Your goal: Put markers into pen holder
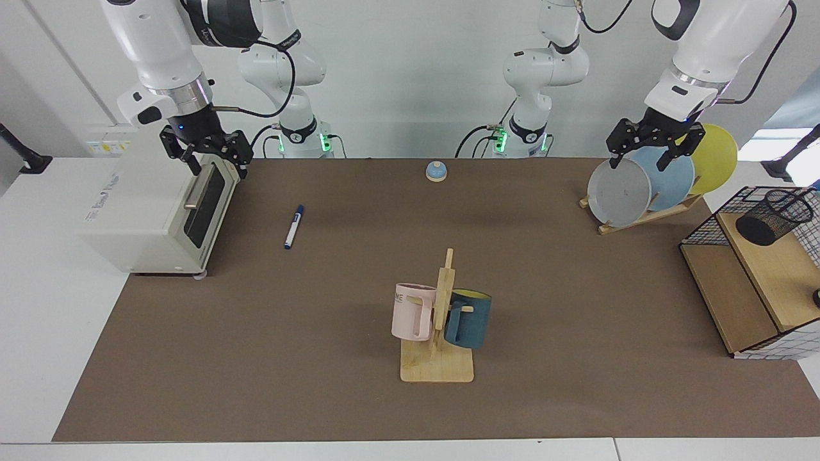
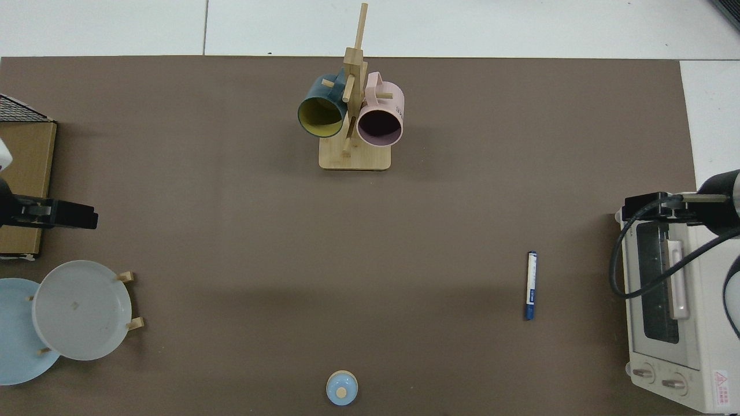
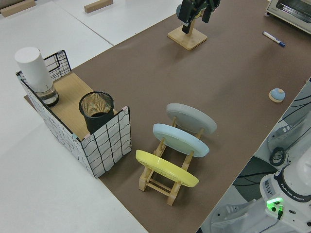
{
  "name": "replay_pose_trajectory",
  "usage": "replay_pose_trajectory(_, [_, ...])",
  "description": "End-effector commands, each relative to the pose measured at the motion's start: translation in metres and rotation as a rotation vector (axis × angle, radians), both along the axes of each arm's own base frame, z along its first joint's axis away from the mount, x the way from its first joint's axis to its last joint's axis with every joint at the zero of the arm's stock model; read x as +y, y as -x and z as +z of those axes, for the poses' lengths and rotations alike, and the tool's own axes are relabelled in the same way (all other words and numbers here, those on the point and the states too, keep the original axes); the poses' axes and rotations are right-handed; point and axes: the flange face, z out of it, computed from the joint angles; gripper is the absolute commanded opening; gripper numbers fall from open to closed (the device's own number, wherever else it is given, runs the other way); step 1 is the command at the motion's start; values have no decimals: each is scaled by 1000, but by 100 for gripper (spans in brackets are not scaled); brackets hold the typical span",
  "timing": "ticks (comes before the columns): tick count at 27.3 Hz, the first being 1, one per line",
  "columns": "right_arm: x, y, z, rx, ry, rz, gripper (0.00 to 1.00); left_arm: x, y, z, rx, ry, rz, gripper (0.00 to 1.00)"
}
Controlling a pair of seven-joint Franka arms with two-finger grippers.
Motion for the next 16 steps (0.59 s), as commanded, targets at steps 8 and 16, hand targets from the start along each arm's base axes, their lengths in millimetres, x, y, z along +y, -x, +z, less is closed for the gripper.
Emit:
replay_pose_trajectory(8, [2,6,-2,-5,-13,81,100,2,4,0,-10,-19,-6,100])
replay_pose_trajectory(16, [8,7,1,-2,-14,89,100,2,4,0,-10,-19,-6,100])
